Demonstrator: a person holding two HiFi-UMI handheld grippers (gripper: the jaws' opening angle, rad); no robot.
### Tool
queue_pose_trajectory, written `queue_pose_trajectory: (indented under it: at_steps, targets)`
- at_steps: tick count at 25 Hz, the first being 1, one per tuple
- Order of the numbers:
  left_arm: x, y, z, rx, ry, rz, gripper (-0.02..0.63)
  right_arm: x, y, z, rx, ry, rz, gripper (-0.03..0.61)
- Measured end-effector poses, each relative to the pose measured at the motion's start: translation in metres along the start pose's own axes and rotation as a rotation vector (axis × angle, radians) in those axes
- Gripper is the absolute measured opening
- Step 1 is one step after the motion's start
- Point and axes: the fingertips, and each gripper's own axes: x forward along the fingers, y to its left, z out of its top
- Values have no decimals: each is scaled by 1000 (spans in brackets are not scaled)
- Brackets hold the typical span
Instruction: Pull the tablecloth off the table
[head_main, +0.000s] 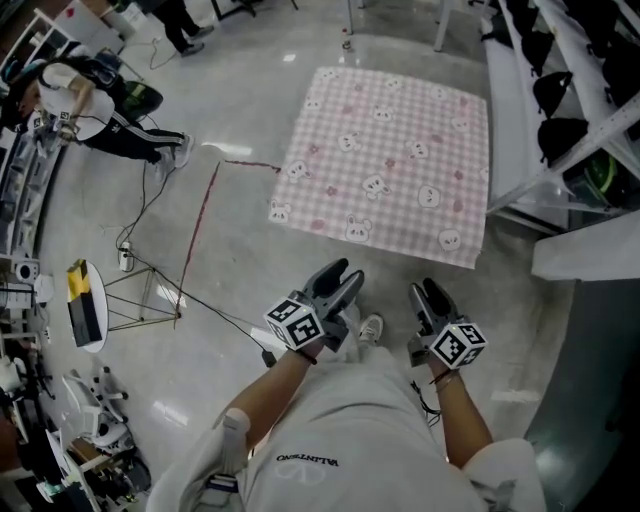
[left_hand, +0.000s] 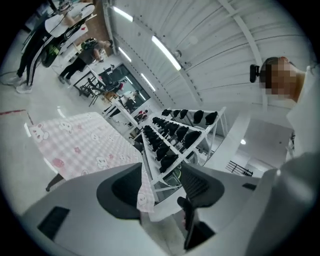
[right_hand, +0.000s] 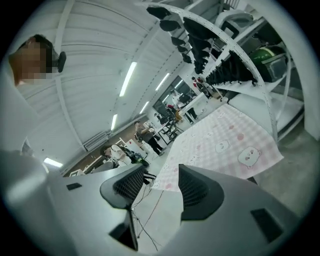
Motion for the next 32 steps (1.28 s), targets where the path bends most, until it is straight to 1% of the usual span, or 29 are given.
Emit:
queue_pose_trajectory:
  at_steps: [4,10,14,16,19,23,26,29,32]
  targets:
    - [13,35,-17,-107,34,2,242,27,-27,-10,115,9,-32,229]
    - [30,87,-43,-279,66,22,242,61,-53,-30,233,33,-76,229]
    - [42,114,-62,-328,114,20,242,83,-75,-45,294,38,-119,229]
    - [48,127,-70,-367,127,21,242,92,-86,-53,318,43,-144,229]
    - [53,146,-75,-432,127,25,242,109,-89,-52,339,27,-162,230]
    - [58,164,-82,-480,137,26,242,123,-95,-61,362,26,-193,230]
    - [63,179,-92,-524,137,46,242,128,-109,-71,391,32,-217,230]
    - [65,188,-101,-562,128,71,242,132,-120,-81,417,51,-221,230]
    - [70,197,-114,-617,101,81,242,140,-133,-84,444,59,-228,230]
